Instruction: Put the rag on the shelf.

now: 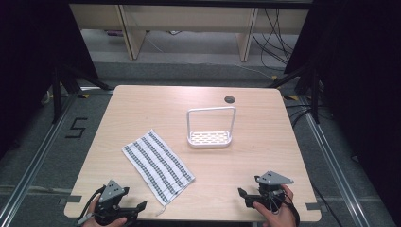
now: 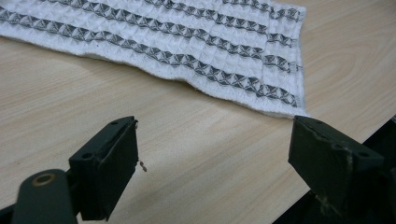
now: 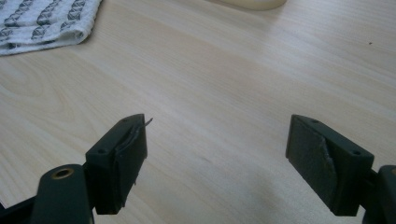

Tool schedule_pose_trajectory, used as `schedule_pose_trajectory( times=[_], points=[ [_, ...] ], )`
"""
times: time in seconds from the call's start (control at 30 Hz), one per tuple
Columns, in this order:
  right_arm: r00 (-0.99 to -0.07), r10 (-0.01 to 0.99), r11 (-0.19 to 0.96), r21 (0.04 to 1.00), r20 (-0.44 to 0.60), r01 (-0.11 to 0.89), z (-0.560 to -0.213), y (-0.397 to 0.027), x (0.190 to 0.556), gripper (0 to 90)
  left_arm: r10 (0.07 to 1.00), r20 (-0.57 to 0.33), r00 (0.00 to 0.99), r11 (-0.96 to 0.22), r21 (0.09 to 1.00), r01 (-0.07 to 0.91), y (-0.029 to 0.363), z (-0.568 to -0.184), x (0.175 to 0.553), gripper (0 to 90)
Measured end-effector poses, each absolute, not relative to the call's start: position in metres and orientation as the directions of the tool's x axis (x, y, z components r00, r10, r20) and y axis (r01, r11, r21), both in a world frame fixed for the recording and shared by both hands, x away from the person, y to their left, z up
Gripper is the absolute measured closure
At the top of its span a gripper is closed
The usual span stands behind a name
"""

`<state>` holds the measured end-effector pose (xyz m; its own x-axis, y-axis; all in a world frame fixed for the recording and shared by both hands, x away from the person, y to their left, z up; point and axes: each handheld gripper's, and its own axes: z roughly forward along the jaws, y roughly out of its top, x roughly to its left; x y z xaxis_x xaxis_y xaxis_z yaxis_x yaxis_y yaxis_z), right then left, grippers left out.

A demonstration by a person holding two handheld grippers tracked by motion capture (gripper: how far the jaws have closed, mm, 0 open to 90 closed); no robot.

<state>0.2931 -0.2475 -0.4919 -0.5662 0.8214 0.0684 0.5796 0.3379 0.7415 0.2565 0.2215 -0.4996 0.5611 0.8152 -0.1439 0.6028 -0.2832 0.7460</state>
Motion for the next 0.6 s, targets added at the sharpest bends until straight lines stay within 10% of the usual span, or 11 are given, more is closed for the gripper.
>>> schedule_pose_trajectory(
  times=[0.6],
  points=[
    [-0.622, 0.782, 0.381, 0.749, 0.052, 0.542, -0.488, -0.233, 0.300, 27.5, 0.809, -0.167, 0.563, -0.260, 0.758, 0.598, 0.211, -0.500, 0.255, 16.8]
  ],
)
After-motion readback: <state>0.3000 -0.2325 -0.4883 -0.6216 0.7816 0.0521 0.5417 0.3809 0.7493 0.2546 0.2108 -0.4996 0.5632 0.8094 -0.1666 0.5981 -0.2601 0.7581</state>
